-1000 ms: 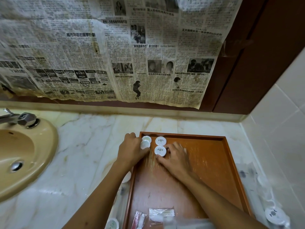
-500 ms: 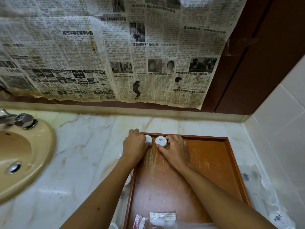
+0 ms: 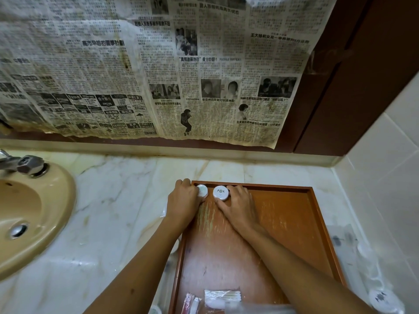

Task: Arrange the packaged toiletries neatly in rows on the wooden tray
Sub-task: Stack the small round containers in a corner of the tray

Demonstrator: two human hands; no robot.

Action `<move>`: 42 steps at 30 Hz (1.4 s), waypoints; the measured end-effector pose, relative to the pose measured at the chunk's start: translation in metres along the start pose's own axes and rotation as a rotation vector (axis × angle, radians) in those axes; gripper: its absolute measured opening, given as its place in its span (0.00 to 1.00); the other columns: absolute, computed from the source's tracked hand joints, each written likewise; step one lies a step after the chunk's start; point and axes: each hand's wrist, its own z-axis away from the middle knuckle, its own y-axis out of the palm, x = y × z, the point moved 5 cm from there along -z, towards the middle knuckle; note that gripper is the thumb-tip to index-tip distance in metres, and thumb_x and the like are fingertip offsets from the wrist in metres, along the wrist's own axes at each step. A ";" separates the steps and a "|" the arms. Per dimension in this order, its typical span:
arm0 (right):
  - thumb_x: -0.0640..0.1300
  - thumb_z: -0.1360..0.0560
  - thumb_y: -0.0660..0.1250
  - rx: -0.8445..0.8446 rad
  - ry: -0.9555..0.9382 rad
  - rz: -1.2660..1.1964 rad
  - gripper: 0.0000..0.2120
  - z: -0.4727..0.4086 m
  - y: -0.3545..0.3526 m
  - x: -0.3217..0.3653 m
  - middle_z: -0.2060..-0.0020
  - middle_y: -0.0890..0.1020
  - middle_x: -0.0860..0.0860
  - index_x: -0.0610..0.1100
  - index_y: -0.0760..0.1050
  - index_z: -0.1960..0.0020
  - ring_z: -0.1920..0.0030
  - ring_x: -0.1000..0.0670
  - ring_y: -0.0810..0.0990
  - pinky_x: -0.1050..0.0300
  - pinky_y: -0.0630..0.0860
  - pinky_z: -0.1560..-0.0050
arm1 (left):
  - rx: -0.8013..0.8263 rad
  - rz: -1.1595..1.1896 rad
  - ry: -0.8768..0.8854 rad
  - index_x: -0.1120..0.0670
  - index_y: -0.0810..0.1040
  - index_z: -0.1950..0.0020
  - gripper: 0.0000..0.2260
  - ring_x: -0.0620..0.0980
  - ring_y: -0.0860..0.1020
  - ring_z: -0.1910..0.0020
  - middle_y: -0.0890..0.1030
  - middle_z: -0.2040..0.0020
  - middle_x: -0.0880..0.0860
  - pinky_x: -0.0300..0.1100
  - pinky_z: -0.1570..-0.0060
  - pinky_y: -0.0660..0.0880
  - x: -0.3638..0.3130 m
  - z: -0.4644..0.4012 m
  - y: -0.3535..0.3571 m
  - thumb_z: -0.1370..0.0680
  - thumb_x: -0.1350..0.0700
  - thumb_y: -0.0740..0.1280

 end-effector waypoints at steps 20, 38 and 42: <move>0.55 0.28 0.70 -0.044 0.003 -0.141 0.22 0.000 -0.005 0.002 0.44 0.76 0.49 0.46 0.73 0.39 0.44 0.49 0.73 0.53 0.72 0.44 | -0.059 0.064 0.040 0.56 0.79 0.49 0.14 0.51 0.73 0.52 0.77 0.52 0.52 0.42 0.63 0.69 -0.001 0.004 -0.003 0.23 0.45 0.66; 0.44 0.25 0.70 0.156 0.129 -0.382 0.08 0.154 -0.091 -0.021 0.53 0.80 0.57 0.50 0.79 0.46 0.52 0.59 0.77 0.68 0.73 0.54 | 0.065 0.427 0.290 0.55 0.83 0.46 0.09 0.50 0.79 0.55 0.83 0.56 0.52 0.42 0.56 0.71 -0.059 0.193 -0.031 0.23 0.54 0.68; 0.44 0.26 0.71 0.443 0.130 -0.322 0.11 0.222 -0.101 -0.020 0.54 0.80 0.63 0.56 0.79 0.45 0.53 0.65 0.77 0.71 0.73 0.56 | 0.142 0.441 0.309 0.51 0.84 0.48 0.09 0.49 0.79 0.56 0.84 0.58 0.50 0.40 0.56 0.70 -0.067 0.246 -0.030 0.24 0.50 0.69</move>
